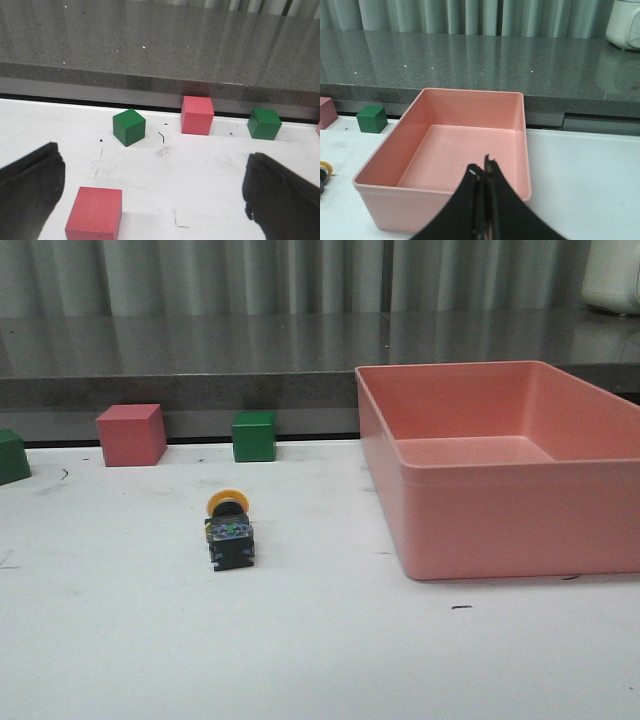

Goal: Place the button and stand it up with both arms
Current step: 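Raise the right gripper away from the button, then lower the open left gripper over the button and close on it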

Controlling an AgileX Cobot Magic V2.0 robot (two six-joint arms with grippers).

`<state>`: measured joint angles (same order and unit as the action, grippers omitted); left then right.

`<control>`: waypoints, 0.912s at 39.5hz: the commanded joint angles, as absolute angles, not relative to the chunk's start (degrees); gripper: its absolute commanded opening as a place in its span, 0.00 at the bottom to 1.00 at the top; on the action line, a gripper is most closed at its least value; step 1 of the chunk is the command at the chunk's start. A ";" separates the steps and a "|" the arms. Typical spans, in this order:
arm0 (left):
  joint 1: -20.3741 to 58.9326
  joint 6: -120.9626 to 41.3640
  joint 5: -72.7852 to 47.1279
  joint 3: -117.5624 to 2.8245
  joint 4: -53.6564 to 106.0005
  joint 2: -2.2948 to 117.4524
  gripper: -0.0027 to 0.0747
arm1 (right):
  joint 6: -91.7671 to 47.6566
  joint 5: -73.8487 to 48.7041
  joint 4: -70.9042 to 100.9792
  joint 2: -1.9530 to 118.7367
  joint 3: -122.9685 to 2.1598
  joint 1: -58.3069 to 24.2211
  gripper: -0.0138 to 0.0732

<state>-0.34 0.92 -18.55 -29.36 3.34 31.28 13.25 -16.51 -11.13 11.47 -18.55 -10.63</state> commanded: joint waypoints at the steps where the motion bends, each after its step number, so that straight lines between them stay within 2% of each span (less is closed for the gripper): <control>1: 2.46 0.00 -15.31 -34.16 4.01 36.37 0.93 | 12.64 -11.51 -12.24 12.06 -20.07 -10.49 0.08; 10: 14.95 0.00 -17.32 -41.64 4.12 49.48 0.93 | 12.64 -11.51 -12.24 12.06 -20.07 -10.49 0.08; 17: 20.99 0.00 -28.51 -50.55 6.13 60.84 0.93 | 12.64 -11.51 -12.24 12.06 -20.07 -10.49 0.08; 27: 22.25 0.00 -46.71 -65.49 11.81 78.76 0.93 | 12.64 -11.51 -12.24 12.06 -20.07 -10.49 0.08; 36: 22.50 5.17 -57.81 -78.83 12.43 94.16 0.93 | 12.64 -11.51 -12.24 12.06 -20.07 -10.49 0.08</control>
<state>22.09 2.52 -55.56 -73.29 11.13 91.97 13.25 -16.41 -11.13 11.47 -18.55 -10.63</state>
